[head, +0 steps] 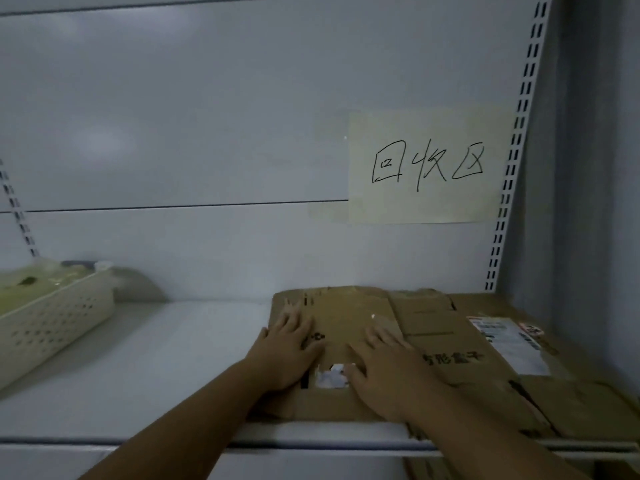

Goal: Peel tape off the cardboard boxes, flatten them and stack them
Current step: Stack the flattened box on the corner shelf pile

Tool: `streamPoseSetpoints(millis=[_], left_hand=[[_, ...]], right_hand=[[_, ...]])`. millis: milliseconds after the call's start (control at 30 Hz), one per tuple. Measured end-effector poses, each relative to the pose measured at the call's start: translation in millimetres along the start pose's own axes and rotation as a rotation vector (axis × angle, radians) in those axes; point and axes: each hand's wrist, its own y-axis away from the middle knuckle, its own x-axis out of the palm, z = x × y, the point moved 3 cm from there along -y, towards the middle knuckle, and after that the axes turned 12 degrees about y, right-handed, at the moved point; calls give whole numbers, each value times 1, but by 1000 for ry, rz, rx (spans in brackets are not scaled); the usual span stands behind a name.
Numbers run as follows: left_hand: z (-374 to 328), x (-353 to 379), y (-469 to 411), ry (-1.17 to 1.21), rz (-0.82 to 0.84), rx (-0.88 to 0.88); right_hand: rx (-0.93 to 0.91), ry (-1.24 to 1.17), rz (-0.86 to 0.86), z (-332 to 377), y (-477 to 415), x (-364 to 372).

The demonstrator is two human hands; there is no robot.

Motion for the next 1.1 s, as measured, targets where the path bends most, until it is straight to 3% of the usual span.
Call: streamPoseSetpoints(millis=[133,333,500,633,700,767,900,1100], left_hand=[[-4,-3,6,19,-34,-7],[-2,-19,33,381,-228,-21],[24,-48,87,203,-100,42],[83,-107,152,-56,-172,87],[118,-142,189,-97,-228,42],[151,-183,226,-129,-335,-18],[225,-249,298,-245,-523,-181],[340,-270,402,-200,-456,-485]], right_hand=[[5,-22,-46,0,3,1],[27,-89,6,0,10,-6],[35,-14,-56,14,11,-13],[144,24,100,35,-6,-20],[105,181,83,76,-21,-36],[-31,261,-43,147,-29,-66],[-380,198,-220,317,-14,-120],[-685,94,-236,505,1,-124]])
